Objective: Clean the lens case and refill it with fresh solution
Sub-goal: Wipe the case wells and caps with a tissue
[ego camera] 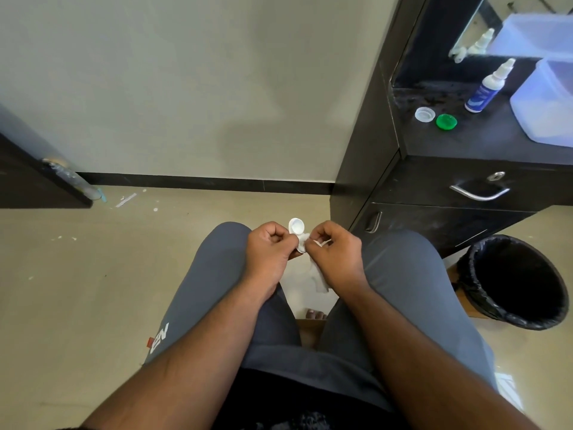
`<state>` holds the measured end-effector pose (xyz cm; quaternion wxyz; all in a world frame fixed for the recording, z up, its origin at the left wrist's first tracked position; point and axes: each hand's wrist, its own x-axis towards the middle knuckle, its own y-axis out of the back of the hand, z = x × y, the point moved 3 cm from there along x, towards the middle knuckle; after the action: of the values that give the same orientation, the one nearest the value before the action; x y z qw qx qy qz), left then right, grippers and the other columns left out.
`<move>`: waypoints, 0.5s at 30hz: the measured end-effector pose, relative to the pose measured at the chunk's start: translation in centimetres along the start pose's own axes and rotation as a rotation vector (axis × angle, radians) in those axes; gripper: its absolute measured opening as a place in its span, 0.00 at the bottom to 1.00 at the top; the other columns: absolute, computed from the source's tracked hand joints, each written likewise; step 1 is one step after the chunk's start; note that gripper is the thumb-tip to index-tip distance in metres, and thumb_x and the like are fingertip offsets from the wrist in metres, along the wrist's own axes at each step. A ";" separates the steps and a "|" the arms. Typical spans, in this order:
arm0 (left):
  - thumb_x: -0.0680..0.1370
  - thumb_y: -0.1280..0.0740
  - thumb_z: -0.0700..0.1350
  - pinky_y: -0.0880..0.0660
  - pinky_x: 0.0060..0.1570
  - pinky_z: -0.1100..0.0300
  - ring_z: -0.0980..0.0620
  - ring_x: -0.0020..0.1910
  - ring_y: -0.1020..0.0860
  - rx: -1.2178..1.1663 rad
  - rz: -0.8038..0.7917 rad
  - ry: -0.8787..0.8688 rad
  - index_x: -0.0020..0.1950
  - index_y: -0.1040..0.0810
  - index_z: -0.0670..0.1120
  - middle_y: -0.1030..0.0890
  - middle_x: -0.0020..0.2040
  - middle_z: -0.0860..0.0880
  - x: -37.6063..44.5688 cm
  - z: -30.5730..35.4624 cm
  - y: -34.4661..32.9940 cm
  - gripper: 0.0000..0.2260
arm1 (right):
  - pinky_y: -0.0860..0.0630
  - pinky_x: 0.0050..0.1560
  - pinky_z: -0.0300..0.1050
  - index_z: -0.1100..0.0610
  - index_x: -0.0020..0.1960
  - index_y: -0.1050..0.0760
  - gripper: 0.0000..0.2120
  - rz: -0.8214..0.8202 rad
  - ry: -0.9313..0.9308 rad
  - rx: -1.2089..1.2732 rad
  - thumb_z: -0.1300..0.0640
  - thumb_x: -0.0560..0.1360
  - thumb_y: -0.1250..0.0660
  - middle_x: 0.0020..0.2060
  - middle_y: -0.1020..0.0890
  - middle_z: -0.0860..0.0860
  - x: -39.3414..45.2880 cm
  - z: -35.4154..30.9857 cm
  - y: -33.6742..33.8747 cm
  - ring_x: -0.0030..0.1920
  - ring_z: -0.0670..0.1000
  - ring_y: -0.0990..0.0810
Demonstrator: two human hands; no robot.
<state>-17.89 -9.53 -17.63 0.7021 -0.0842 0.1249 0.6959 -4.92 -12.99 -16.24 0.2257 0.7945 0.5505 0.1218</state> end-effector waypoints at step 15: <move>0.74 0.32 0.31 0.18 0.44 0.49 0.43 0.46 0.15 -0.198 -0.112 0.130 0.36 0.28 0.40 0.17 0.45 0.37 1.0 0.1 -0.2 0.10 | 0.25 0.34 0.31 0.56 0.47 0.16 0.05 -0.040 0.009 0.121 0.59 0.71 0.27 0.40 0.18 0.45 0.4 0.6 1.1 0.38 0.43 0.20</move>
<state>-17.67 -8.59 -17.82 0.7184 -0.2050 0.0959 0.6578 -3.58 -13.05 -16.26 0.1773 0.7951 0.5734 0.0873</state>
